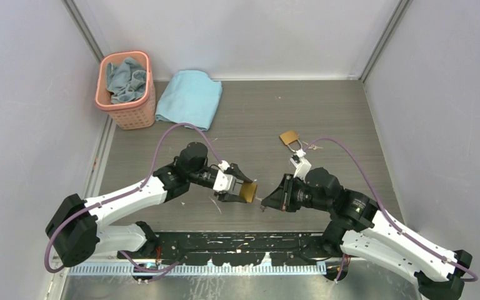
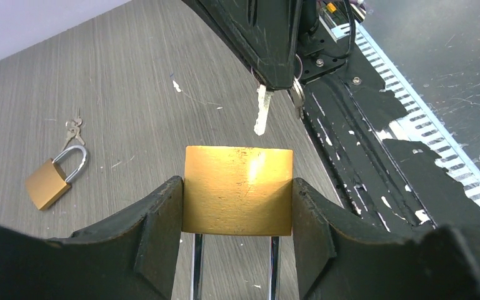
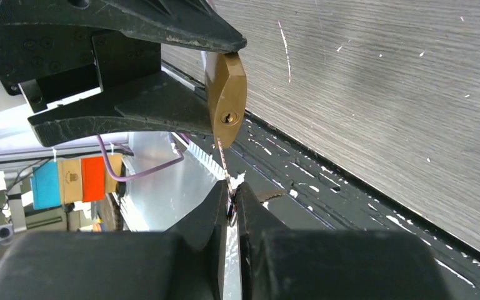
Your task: Unlock with the key
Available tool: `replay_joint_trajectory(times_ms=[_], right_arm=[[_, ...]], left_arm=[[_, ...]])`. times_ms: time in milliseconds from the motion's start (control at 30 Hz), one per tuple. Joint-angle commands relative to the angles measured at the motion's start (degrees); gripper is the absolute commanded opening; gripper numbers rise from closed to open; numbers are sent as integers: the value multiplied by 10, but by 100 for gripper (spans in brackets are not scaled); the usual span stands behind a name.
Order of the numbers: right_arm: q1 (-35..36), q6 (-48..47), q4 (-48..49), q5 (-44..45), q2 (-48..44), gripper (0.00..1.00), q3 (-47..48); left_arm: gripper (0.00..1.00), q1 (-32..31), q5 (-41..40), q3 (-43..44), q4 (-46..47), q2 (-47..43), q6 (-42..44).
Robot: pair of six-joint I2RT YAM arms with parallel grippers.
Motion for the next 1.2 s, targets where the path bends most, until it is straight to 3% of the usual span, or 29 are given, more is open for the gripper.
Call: replay_joint_trajectory(times_ms=[0, 1167], right_arm=[[0, 28, 43, -5, 8, 1, 12], [0, 66, 60, 20, 7, 1, -18]], left_arm=[[0, -3, 20, 3, 75, -26, 2], [0, -14, -11, -10, 83, -50, 5]])
